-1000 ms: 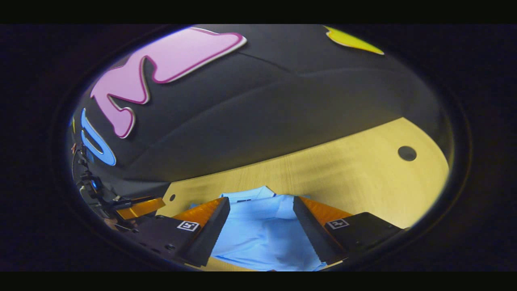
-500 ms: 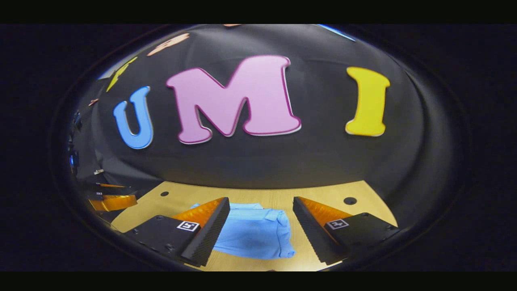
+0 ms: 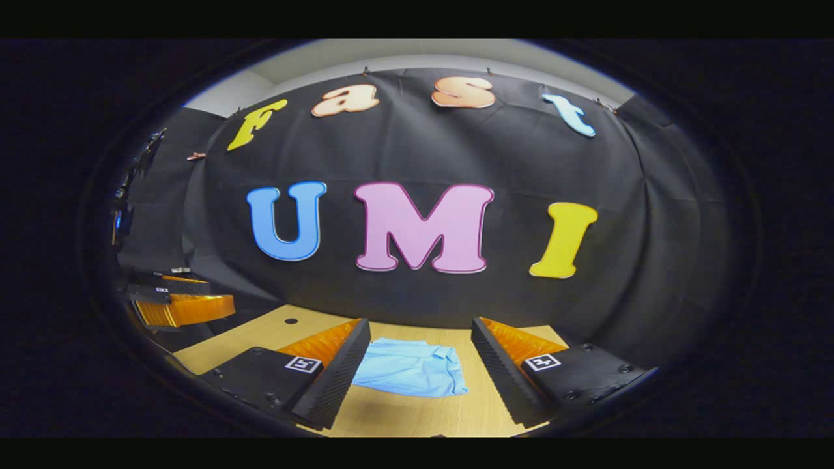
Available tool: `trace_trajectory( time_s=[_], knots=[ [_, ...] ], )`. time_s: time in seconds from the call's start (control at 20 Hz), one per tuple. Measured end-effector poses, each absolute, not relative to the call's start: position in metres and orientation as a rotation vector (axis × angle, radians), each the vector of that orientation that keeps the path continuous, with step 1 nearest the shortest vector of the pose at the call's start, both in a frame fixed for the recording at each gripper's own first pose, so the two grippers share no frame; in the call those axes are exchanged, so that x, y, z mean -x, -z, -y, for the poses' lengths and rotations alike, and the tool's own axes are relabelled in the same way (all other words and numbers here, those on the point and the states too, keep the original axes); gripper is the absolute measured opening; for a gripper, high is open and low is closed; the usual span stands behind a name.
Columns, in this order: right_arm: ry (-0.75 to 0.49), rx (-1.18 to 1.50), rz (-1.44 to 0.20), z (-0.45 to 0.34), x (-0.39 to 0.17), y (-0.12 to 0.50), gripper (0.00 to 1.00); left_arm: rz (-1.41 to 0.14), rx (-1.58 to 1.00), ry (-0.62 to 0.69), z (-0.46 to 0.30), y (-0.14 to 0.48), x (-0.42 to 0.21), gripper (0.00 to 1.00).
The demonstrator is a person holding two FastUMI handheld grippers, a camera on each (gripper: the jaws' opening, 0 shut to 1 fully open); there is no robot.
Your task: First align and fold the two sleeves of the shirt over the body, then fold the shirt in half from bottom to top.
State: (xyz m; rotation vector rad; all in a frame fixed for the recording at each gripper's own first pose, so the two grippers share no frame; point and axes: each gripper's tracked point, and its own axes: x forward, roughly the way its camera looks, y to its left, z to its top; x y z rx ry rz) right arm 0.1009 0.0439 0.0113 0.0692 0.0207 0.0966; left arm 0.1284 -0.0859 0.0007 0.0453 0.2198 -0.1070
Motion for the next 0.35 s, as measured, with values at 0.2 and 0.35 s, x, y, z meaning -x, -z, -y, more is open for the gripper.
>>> trace_trajectory(
  time_s=[0.2,0.35],
  knots=[
    [-0.083,-0.039,0.062,-0.054,-0.045,-0.052,0.96,-0.143,-0.069,0.125,0.098,-0.029,-0.077,0.97],
    [-0.075,-0.058,0.094,-0.059,-0.016,-0.068,0.97,-0.111,-0.088,0.127,0.104,-0.040,-0.047,0.97]
  ],
)
